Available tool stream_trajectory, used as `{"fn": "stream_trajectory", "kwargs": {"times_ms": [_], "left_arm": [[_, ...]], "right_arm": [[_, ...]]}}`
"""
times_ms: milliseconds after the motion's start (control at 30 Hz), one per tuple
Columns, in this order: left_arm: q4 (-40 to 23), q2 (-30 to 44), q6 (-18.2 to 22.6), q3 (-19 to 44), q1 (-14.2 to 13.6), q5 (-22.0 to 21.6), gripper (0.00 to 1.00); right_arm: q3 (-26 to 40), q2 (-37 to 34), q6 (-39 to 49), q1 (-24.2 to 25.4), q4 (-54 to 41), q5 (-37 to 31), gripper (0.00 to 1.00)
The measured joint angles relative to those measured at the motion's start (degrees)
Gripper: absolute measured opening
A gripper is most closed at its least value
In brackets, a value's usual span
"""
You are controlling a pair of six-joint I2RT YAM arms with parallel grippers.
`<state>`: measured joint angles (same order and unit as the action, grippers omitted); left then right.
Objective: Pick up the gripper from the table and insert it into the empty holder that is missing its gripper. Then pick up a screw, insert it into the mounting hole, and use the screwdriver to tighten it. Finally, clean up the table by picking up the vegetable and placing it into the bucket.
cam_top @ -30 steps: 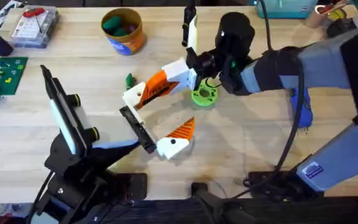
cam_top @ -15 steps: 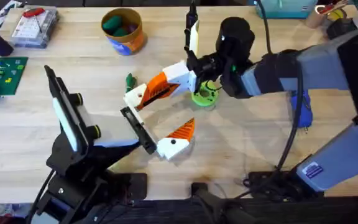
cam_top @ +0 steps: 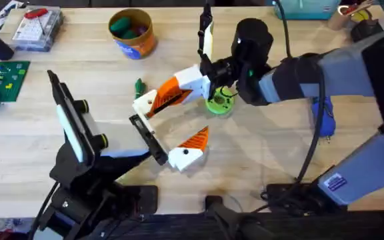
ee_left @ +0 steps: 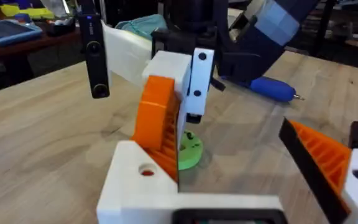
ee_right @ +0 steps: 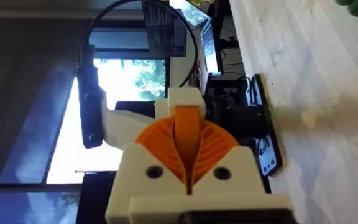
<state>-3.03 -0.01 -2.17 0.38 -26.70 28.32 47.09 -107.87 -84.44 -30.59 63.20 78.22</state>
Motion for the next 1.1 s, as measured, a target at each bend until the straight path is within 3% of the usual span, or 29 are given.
{"fn": "stream_trajectory", "kwargs": {"times_ms": [333, 367, 533, 567, 1100], "left_arm": [[0.0, 0.0, 0.0, 0.0, 0.0, -0.1, 0.990], [0.0, 0.0, 0.0, 0.0, 0.0, 0.0, 0.990], [0.0, 0.0, -0.4, 0.0, -0.1, 1.1, 0.990], [0.0, 0.0, -0.4, 0.0, -0.1, 1.1, 0.990], [0.0, 0.0, -0.5, 0.0, -0.1, 1.9, 0.990]], "right_arm": [[0.0, 0.0, -0.1, 0.0, 0.0, -0.2, 0.032], [0.0, 0.0, -0.2, 0.0, -0.1, -0.5, 0.137], [0.0, 0.0, -0.3, 0.2, -0.1, -3.1, 0.886], [0.0, 0.0, -0.4, 0.2, -0.5, -3.4, 0.965], [0.0, 0.1, -0.1, 2.1, -2.2, -4.1, 0.995]]}}
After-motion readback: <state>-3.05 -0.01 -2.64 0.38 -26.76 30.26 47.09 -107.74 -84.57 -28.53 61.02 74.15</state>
